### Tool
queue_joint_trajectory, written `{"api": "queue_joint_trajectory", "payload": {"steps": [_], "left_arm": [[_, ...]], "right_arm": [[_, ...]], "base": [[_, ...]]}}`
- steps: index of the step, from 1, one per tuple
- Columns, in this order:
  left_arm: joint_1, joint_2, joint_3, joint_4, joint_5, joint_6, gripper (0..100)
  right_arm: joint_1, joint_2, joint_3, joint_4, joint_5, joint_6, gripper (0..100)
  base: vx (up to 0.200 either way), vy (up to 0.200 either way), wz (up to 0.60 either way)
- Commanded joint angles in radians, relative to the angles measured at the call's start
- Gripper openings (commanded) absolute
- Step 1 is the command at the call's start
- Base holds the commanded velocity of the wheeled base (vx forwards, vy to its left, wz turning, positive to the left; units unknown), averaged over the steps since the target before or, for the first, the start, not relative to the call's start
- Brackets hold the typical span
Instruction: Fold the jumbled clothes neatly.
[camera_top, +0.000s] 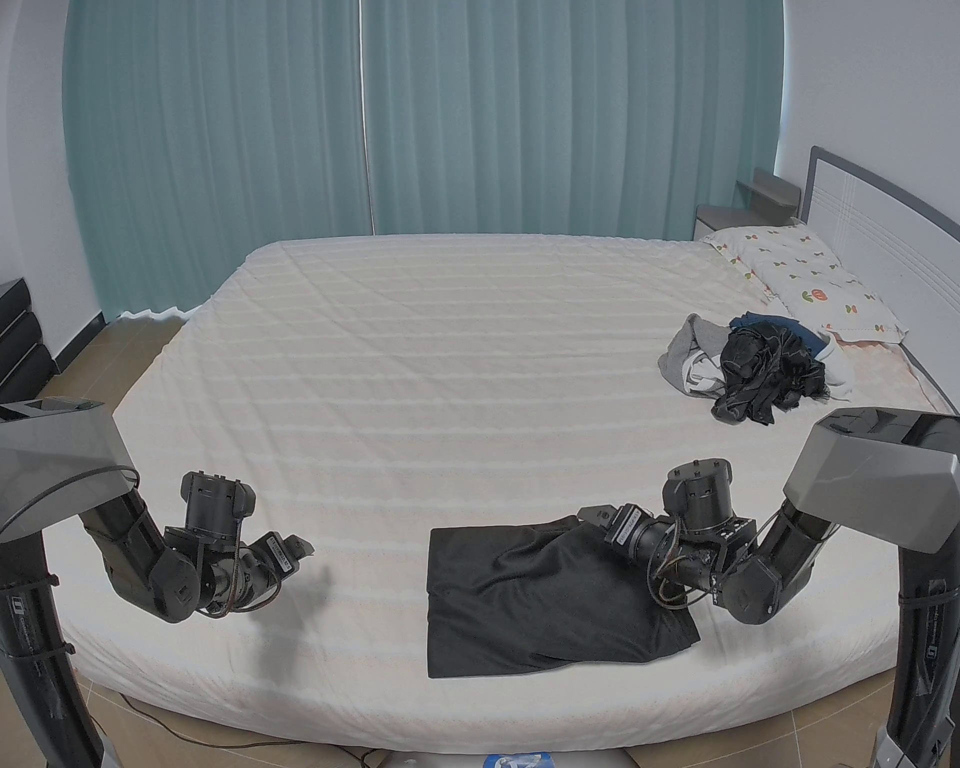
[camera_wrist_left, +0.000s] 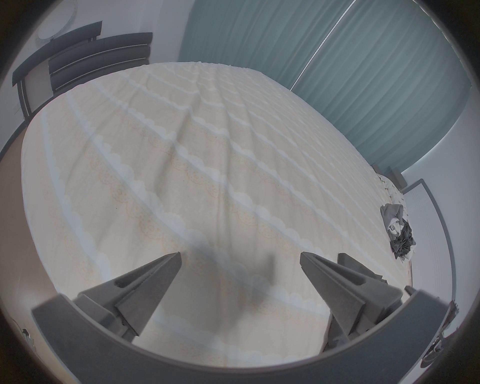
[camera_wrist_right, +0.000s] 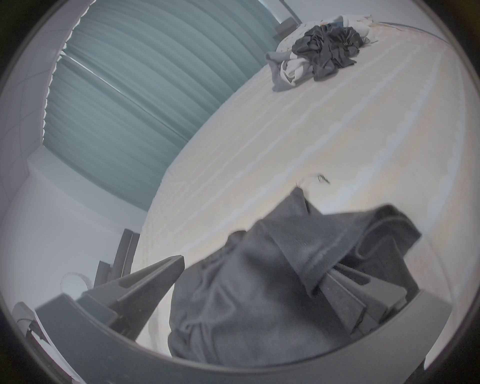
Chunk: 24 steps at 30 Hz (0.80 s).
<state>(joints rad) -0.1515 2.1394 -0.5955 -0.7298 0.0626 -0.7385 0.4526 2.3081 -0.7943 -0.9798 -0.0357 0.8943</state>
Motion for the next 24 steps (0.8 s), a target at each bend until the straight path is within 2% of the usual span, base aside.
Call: {"api": "queue_joint_trajectory", "payload": {"steps": [1,3,7,12,18,21,23,24], "left_arm": [[0.001,0.002,0.000,0.000,0.000,-0.001,100],[0.001,0.002,0.000,0.000,0.000,-0.001,100],[0.001,0.004,-0.003,0.000,0.000,-0.001,100],[0.003,0.010,-0.003,0.000,0.000,0.001,100],[0.001,0.016,-0.006,0.000,0.000,0.001,100],[0.001,0.016,-0.004,0.000,0.000,0.001,100],[0.001,0.016,-0.004,0.000,0.000,0.001,100],[0.001,0.016,-0.004,0.000,0.000,0.001,100]], "right_arm": [[-0.040,0.050,-0.103,-0.002,-0.039,-0.003,100],[-0.051,0.057,-0.138,-0.002,-0.076,-0.005,100],[-0.078,0.083,-0.166,-0.002,-0.090,-0.026,100],[-0.140,0.126,-0.200,-0.030,-0.095,-0.032,100],[-0.175,0.113,-0.140,-0.051,-0.075,-0.032,100],[-0.176,0.065,-0.063,-0.100,0.002,-0.054,100],[-0.176,0.024,0.004,-0.119,0.100,-0.097,100],[-0.178,0.013,0.023,-0.120,0.123,-0.115,100]], "base": [[0.000,0.000,0.00],[0.000,0.000,0.00],[0.000,0.000,0.00],[0.000,0.000,0.00],[0.000,0.000,0.00],[0.000,0.000,0.00],[0.000,0.000,0.00],[0.000,0.000,0.00]]}}
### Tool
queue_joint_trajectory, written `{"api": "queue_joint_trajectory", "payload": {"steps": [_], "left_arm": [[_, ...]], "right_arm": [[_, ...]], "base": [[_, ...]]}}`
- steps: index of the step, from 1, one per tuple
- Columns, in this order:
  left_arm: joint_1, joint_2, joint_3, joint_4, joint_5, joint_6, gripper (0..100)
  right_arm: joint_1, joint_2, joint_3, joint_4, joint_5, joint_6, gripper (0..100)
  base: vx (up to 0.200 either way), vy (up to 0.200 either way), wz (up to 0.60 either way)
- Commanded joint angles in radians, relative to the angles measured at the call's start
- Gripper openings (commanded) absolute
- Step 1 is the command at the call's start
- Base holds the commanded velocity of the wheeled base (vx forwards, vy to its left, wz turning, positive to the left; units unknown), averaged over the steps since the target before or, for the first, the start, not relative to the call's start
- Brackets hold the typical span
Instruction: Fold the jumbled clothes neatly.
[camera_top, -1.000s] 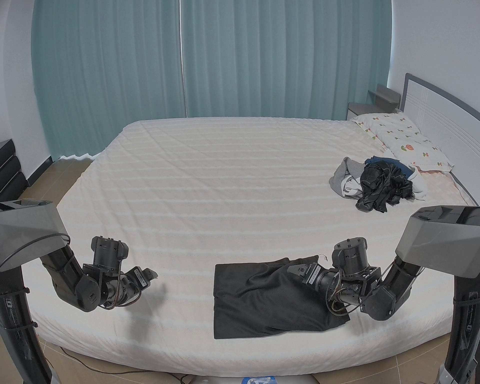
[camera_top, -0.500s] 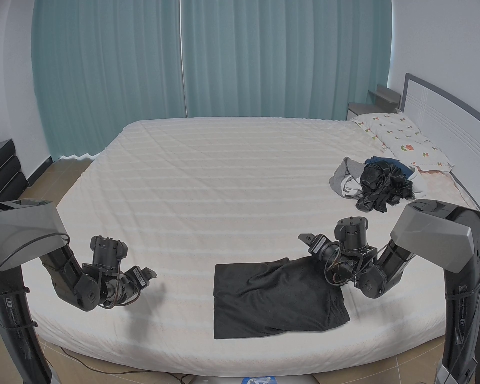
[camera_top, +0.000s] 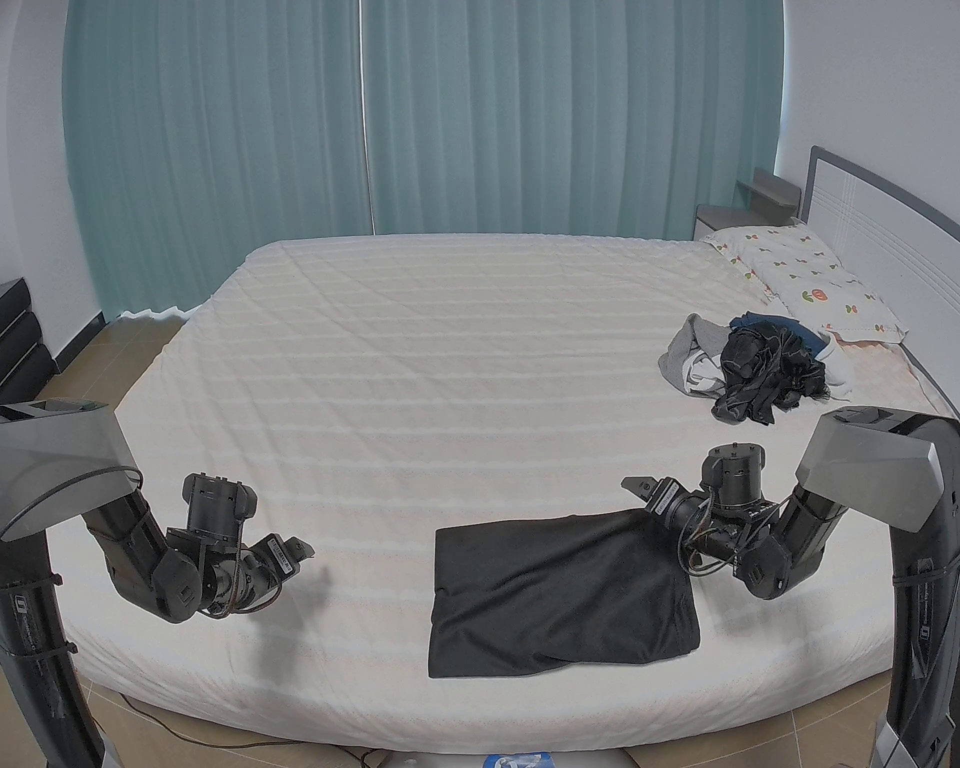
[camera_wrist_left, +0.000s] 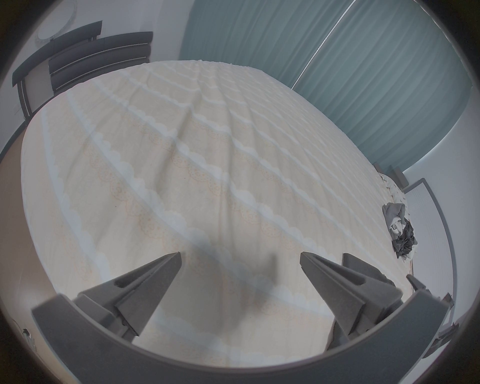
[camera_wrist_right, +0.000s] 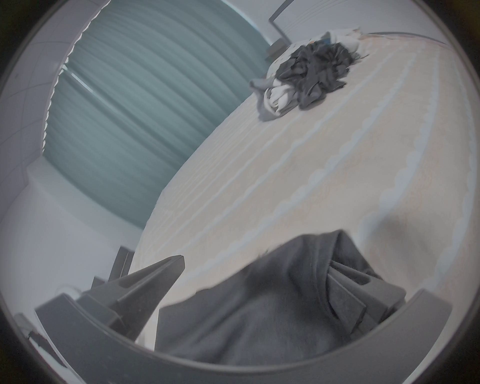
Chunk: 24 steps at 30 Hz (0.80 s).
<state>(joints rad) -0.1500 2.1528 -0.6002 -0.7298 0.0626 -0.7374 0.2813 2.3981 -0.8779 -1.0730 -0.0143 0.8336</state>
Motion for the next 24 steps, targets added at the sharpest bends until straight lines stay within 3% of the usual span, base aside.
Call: {"api": "queue_joint_trajectory", "payload": {"steps": [1,4,10,19,24], "left_arm": [[0.000,0.002,0.002,0.000,0.000,0.000,100],[0.000,0.002,0.002,0.000,0.000,0.000,100],[0.000,0.002,0.002,0.000,0.000,0.000,100],[-0.003,0.002,0.005,0.000,0.000,0.001,100],[-0.003,0.002,0.005,0.000,0.000,0.000,100]], "right_arm": [[-0.010,-0.094,0.142,-0.027,0.143,-0.103,100],[-0.020,-0.099,0.160,-0.027,0.134,-0.168,100],[-0.045,-0.155,0.286,-0.030,0.132,-0.194,100],[-0.074,-0.200,0.545,-0.114,0.277,-0.353,100],[-0.065,-0.189,0.596,-0.130,0.280,-0.361,100]], "base": [[0.000,0.000,0.00],[0.000,0.000,0.00],[0.000,0.000,0.00],[0.000,0.000,0.00],[0.000,0.000,0.00]]}}
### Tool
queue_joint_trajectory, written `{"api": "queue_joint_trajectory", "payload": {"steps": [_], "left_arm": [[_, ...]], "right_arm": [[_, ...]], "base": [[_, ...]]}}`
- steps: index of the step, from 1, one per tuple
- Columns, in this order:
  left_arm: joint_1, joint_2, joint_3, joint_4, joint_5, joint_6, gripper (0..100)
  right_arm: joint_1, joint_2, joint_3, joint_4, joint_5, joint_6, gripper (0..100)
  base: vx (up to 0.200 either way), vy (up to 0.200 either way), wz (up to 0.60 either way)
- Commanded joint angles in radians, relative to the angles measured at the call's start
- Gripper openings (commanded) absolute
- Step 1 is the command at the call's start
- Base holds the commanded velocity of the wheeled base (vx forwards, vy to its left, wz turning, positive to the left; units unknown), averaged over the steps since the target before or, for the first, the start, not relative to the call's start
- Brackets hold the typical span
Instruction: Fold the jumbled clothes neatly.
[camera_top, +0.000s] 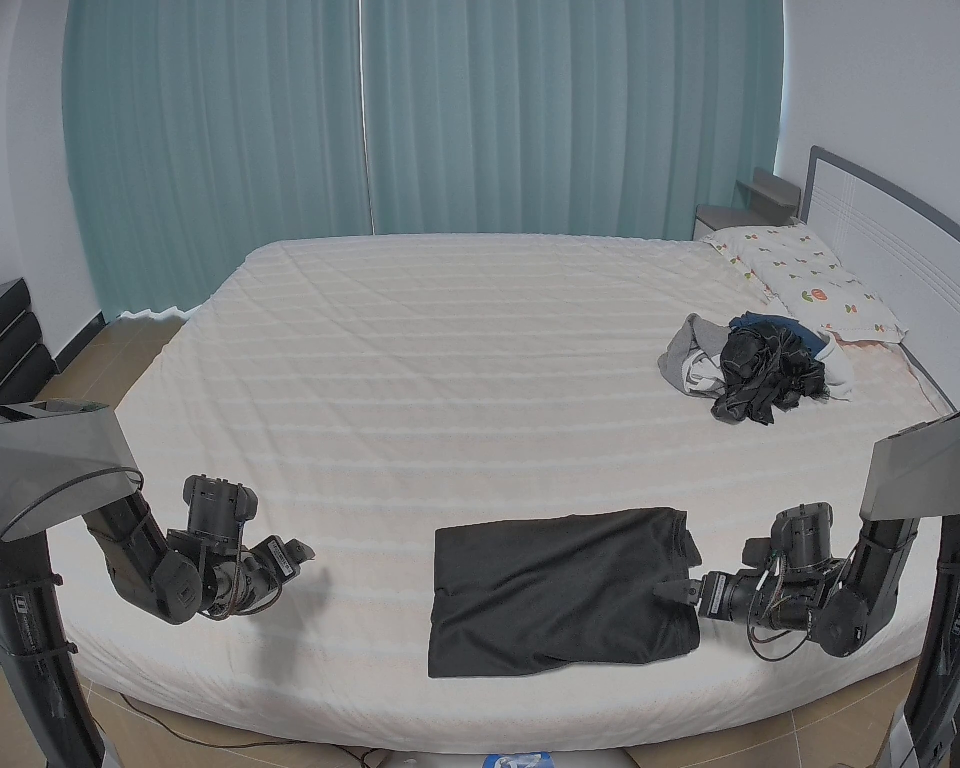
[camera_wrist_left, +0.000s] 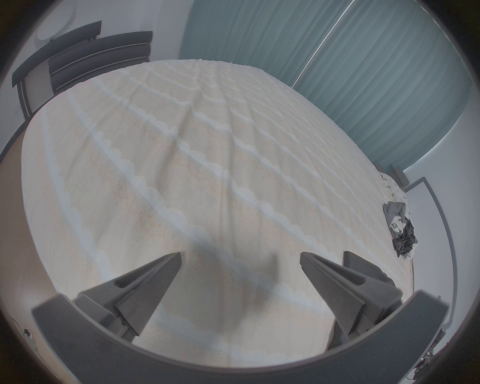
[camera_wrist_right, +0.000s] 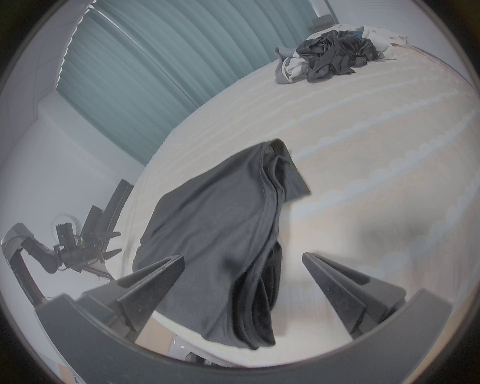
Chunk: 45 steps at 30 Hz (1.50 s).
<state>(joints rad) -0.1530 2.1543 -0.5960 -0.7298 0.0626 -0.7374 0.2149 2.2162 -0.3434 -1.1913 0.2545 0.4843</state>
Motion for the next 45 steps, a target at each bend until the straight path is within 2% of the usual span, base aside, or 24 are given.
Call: {"api": "queue_joint_trajectory", "payload": {"steps": [1,3,4,7,21,27,28,33,38,42,45], "left_arm": [[0.000,0.001,0.001,0.000,0.000,0.000,100],[0.000,0.003,0.001,0.000,-0.001,0.000,100],[0.000,0.004,-0.002,0.000,-0.001,0.000,100],[0.000,0.009,-0.004,0.000,-0.001,0.000,100],[0.000,0.026,-0.010,0.000,-0.001,-0.002,100],[0.000,0.026,-0.010,0.000,0.000,-0.002,100],[0.000,0.026,-0.008,0.000,0.000,0.000,100],[0.000,0.024,-0.010,0.000,0.000,-0.002,100],[0.000,0.021,-0.008,0.000,0.000,-0.002,100],[0.000,0.019,-0.008,0.000,0.000,-0.002,100],[0.000,0.019,-0.008,0.000,0.000,-0.002,100]], "right_arm": [[0.000,-0.007,0.063,-0.011,0.011,-0.012,100],[0.000,-0.006,0.067,-0.011,0.012,-0.012,100],[0.000,-0.006,0.080,-0.010,0.014,-0.012,0],[0.008,0.017,0.112,-0.010,0.040,-0.015,0],[0.000,0.002,0.192,-0.027,0.046,-0.033,0],[-0.031,0.016,0.219,-0.062,0.045,-0.064,0],[-0.035,0.023,0.219,-0.064,0.045,-0.064,100],[-0.042,0.025,0.218,-0.067,0.045,-0.065,100],[-0.069,0.016,0.188,-0.172,0.045,-0.052,100],[-0.098,0.048,0.070,-0.174,0.035,-0.030,100],[-0.095,0.092,-0.009,-0.171,0.028,0.020,100]], "base": [[0.000,0.000,0.00],[0.000,0.000,0.00],[0.000,0.000,0.00],[0.000,0.000,0.00],[0.000,0.000,0.00],[0.000,0.000,0.00],[0.000,0.000,0.00],[0.000,0.000,0.00],[0.000,0.000,0.00],[0.000,0.000,0.00],[0.000,0.000,0.00]]}}
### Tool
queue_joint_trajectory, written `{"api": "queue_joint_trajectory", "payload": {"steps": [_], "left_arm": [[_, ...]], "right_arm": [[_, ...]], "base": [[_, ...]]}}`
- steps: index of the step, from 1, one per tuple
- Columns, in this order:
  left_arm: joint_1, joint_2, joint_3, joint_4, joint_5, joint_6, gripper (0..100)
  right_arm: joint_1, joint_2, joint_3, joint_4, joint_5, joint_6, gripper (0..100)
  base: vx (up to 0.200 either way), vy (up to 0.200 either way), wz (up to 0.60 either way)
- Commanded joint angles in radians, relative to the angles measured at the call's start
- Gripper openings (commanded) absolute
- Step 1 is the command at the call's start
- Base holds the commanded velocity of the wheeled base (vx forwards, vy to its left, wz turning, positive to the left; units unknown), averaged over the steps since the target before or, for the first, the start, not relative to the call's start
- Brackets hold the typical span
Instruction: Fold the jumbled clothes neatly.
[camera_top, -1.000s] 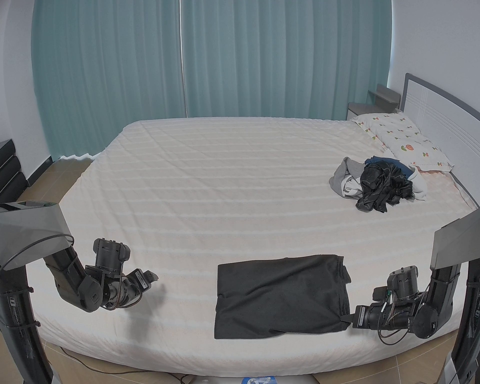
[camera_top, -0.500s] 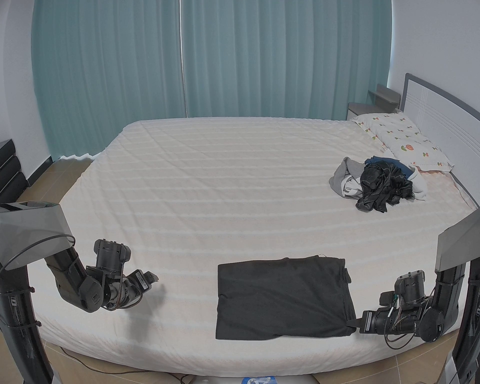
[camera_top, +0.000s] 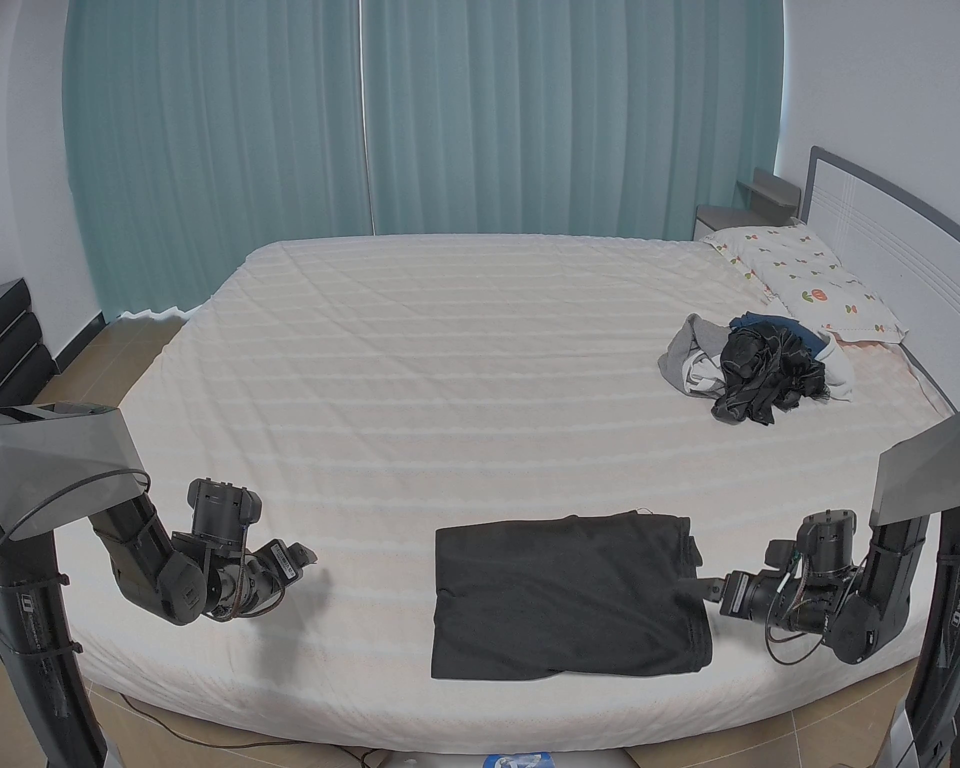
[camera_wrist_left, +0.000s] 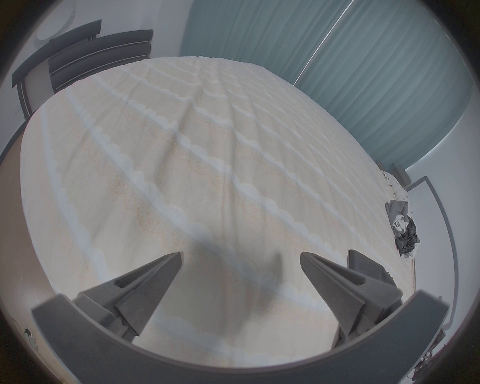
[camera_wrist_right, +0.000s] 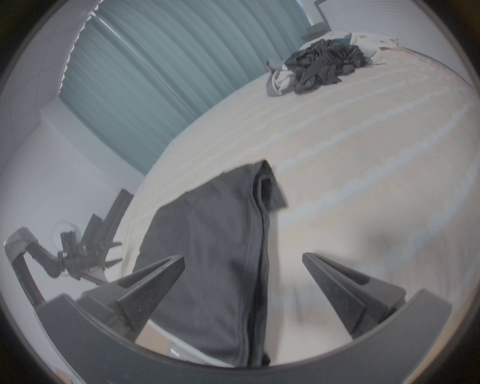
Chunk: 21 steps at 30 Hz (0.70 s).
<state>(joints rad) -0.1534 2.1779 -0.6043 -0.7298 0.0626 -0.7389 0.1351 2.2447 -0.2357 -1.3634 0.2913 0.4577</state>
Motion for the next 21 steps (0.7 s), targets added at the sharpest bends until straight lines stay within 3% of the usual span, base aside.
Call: {"api": "queue_joint_trajectory", "payload": {"steps": [1,6,15,16,21], "left_arm": [[0.000,-0.001,0.000,0.000,0.000,0.000,100],[0.000,-0.001,-0.002,0.000,0.002,0.000,100],[0.002,0.000,-0.003,0.000,0.000,0.000,100],[0.002,0.000,-0.002,0.000,0.000,0.000,100],[0.002,0.003,-0.002,0.000,0.000,0.001,100]], "right_arm": [[-0.011,0.093,-0.166,0.004,-0.026,0.082,100],[-0.003,0.171,-0.301,0.015,-0.072,0.136,100],[-0.003,0.223,-0.474,0.078,-0.073,0.234,100],[-0.002,0.227,-0.488,0.096,-0.073,0.236,0],[0.003,0.247,-0.536,0.107,-0.080,0.292,0]], "base": [[0.000,0.000,0.00],[0.000,0.000,0.00],[0.000,0.000,0.00],[0.000,0.000,0.00],[0.000,0.000,0.00]]}}
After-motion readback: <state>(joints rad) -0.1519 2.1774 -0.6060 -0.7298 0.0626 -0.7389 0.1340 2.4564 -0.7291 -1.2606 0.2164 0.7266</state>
